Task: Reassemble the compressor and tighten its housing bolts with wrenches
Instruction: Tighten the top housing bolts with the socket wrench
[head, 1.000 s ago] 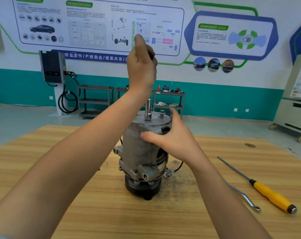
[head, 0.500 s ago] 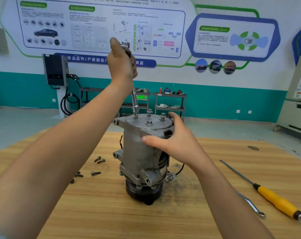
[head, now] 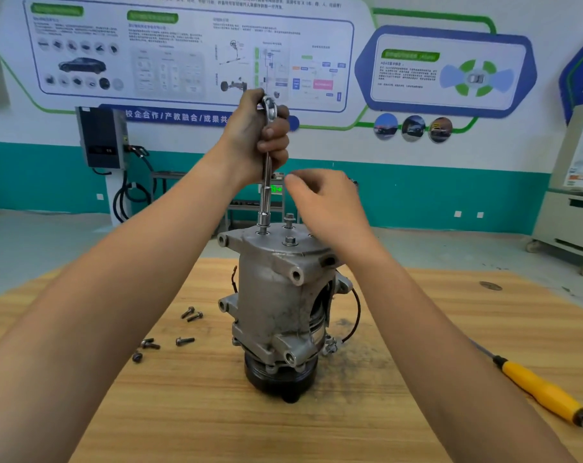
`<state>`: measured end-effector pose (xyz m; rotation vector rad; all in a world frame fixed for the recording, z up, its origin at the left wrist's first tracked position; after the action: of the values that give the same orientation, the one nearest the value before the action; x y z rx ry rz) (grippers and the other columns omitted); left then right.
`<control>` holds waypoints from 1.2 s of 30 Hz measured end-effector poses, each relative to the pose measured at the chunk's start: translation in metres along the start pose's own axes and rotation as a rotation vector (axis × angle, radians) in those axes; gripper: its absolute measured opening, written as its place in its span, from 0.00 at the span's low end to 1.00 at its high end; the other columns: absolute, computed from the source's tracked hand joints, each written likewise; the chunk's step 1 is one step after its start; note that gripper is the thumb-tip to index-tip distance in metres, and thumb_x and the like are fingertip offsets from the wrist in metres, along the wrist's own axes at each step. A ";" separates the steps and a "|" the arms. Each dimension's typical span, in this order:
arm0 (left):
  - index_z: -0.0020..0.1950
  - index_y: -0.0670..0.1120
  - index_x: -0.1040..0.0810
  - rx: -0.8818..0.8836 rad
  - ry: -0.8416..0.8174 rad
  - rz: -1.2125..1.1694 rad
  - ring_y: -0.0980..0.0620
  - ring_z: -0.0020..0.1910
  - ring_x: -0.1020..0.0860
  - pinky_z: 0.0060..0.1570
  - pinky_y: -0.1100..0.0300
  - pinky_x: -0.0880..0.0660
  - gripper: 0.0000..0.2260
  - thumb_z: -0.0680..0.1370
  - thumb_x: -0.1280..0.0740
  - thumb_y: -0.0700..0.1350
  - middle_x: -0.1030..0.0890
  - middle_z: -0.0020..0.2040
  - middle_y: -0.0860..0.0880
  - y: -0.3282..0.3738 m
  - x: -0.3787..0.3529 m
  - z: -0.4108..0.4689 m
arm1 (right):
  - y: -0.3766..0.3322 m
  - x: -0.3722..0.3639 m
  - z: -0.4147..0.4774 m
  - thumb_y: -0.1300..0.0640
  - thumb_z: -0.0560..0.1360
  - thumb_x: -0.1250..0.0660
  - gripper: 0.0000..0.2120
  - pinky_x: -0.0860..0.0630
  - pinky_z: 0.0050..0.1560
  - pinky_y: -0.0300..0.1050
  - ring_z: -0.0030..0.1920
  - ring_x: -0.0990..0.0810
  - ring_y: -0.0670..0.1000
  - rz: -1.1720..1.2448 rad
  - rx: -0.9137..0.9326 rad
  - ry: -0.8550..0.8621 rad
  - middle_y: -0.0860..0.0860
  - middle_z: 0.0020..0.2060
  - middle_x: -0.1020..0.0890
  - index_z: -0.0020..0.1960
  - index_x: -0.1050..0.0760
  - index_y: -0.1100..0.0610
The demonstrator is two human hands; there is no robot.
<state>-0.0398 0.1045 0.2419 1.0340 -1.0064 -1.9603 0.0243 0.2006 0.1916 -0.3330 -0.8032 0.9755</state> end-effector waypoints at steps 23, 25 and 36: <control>0.44 0.43 0.19 -0.274 0.273 0.953 0.56 0.36 0.22 0.40 0.69 0.23 0.05 0.72 0.27 0.43 0.20 0.41 0.46 0.020 0.023 -0.034 | 0.003 -0.024 0.037 0.62 0.75 0.34 0.11 0.25 0.59 0.47 0.52 0.19 0.51 0.111 -0.031 -0.290 0.55 0.51 0.17 0.57 0.21 0.62; 0.47 0.41 0.19 -0.247 0.274 0.940 0.54 0.38 0.20 0.42 0.66 0.21 0.07 0.72 0.28 0.43 0.19 0.42 0.44 0.015 0.027 -0.035 | 0.003 -0.024 0.039 0.59 0.73 0.31 0.09 0.24 0.56 0.51 0.49 0.19 0.53 0.039 -0.013 -0.213 0.57 0.46 0.16 0.51 0.20 0.63; 0.42 0.48 0.21 -0.232 0.306 0.955 0.62 0.32 0.21 0.31 0.74 0.27 0.03 0.73 0.29 0.41 0.19 0.37 0.51 0.010 0.031 -0.043 | 0.019 -0.026 0.035 0.60 0.74 0.33 0.08 0.28 0.47 0.36 0.52 0.20 0.50 0.086 -0.136 -0.357 0.52 0.45 0.16 0.52 0.19 0.58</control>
<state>-0.0144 0.0606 0.2234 0.5297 -0.8426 -1.0590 -0.0211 0.1861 0.1928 -0.3167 -1.1915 1.0789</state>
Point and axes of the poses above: each hand's wrist, its own z-axis towards the middle knuckle, its own x-axis out of the back of the hand, y = z × x, the point moved 5 cm from there along z, towards the middle knuckle
